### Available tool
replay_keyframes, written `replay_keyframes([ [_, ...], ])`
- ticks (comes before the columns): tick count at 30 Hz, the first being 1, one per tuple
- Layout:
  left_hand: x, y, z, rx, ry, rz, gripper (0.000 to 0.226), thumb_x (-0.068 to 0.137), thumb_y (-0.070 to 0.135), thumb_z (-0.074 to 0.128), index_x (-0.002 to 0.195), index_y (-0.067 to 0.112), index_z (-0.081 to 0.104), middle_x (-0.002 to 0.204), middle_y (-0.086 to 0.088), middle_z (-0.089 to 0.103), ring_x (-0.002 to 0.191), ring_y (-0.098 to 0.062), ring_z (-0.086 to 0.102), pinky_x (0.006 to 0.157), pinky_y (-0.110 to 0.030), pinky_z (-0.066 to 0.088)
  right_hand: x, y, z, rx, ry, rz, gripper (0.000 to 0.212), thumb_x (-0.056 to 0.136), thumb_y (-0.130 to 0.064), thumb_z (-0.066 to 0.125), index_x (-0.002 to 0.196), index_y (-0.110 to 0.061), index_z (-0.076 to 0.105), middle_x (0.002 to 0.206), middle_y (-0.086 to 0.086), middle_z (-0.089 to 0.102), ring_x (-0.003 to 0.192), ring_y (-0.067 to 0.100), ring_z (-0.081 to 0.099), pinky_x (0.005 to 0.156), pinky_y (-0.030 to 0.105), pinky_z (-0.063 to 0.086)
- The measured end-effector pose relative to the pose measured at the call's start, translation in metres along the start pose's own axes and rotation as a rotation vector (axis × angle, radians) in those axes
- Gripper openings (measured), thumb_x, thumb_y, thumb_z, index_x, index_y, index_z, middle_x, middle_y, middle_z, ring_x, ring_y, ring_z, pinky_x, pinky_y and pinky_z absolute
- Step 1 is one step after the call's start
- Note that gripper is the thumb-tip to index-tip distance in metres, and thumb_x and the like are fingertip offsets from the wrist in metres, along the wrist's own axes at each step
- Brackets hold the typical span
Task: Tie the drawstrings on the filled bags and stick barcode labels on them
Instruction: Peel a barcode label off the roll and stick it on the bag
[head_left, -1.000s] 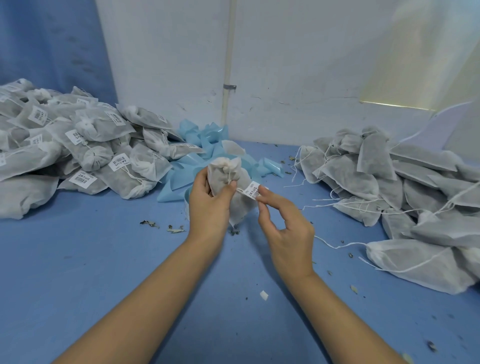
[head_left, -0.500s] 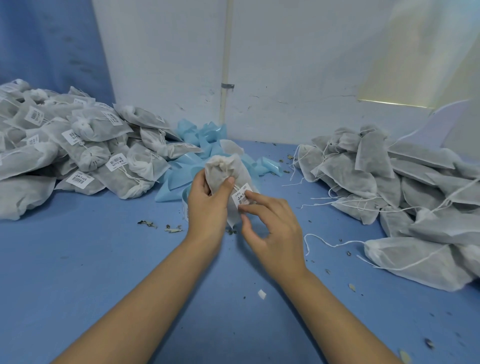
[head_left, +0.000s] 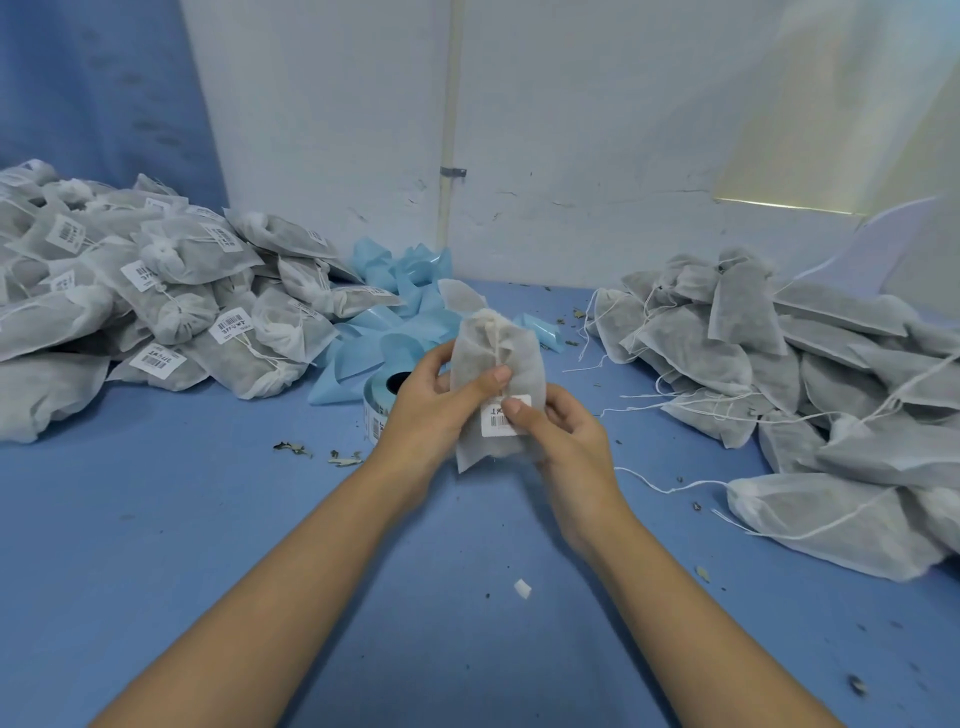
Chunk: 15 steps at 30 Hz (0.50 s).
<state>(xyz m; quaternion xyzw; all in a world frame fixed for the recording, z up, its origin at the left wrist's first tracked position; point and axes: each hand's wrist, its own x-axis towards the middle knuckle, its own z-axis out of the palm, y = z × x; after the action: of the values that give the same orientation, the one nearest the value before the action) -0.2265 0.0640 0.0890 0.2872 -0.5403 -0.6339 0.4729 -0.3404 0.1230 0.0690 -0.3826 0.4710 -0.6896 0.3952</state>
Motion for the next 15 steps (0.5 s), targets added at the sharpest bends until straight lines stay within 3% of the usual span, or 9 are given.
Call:
replay_keyframes([
  [3, -0.0007, -0.0029, -0.0016, 0.034, -0.116, -0.048, 0.056, 0.064, 0.036, 0.076, 0.114, 0.014, 0.063, 0.097, -0.003, 0.074, 0.093, -0.020, 0.070, 0.083, -0.031, 0.054, 0.0024, -0.0038, 0.0002, 0.114, 0.036, -0.014, 0.039, 0.075, -0.023, 0.072, 0.107, -0.002, 0.064, 0.098, 0.011, 0.072, 0.088, 0.022, 0.068, 0.080, 0.032, 0.054],
  [5, -0.0007, -0.0067, -0.0033, 0.035, -0.170, -0.059, 0.043, 0.067, 0.036, 0.074, 0.103, 0.014, 0.070, 0.100, -0.006, 0.074, 0.096, -0.021, 0.070, 0.088, -0.031, 0.053, 0.0032, -0.0048, 0.0005, 0.187, 0.047, -0.004, 0.033, 0.082, -0.020, 0.068, 0.107, 0.000, 0.064, 0.096, 0.012, 0.070, 0.086, 0.021, 0.067, 0.077, 0.028, 0.054],
  [9, 0.0012, -0.0101, -0.0076, -0.057, -0.215, -0.076, 0.024, 0.072, 0.030, 0.072, 0.089, 0.014, 0.076, 0.099, -0.009, 0.074, 0.089, -0.018, 0.070, 0.074, -0.021, 0.054, 0.0038, -0.0053, 0.0006, 0.297, 0.053, 0.023, 0.023, 0.087, -0.012, 0.064, 0.106, 0.001, 0.066, 0.096, 0.014, 0.070, 0.085, 0.022, 0.067, 0.074, 0.026, 0.055],
  [13, 0.0015, -0.0064, -0.0060, -0.028, -0.246, -0.098, 0.036, 0.073, 0.034, 0.071, 0.100, 0.011, 0.071, 0.098, -0.007, 0.074, 0.086, -0.016, 0.070, 0.070, -0.022, 0.055, 0.0039, -0.0043, 0.0022, 0.327, 0.097, 0.032, 0.017, 0.086, -0.010, 0.065, 0.100, -0.001, 0.067, 0.094, 0.014, 0.070, 0.083, 0.022, 0.067, 0.070, 0.026, 0.056],
  [15, 0.0008, -0.0004, -0.0072, 0.128, -0.238, -0.111, 0.035, 0.075, 0.041, 0.070, 0.097, 0.013, 0.070, 0.087, -0.005, 0.074, 0.075, -0.016, 0.072, 0.060, -0.024, 0.056, 0.0049, -0.0041, 0.0019, 0.363, 0.114, 0.035, 0.013, 0.087, -0.010, 0.064, 0.097, -0.003, 0.068, 0.092, 0.012, 0.070, 0.079, 0.019, 0.067, 0.067, 0.024, 0.055],
])
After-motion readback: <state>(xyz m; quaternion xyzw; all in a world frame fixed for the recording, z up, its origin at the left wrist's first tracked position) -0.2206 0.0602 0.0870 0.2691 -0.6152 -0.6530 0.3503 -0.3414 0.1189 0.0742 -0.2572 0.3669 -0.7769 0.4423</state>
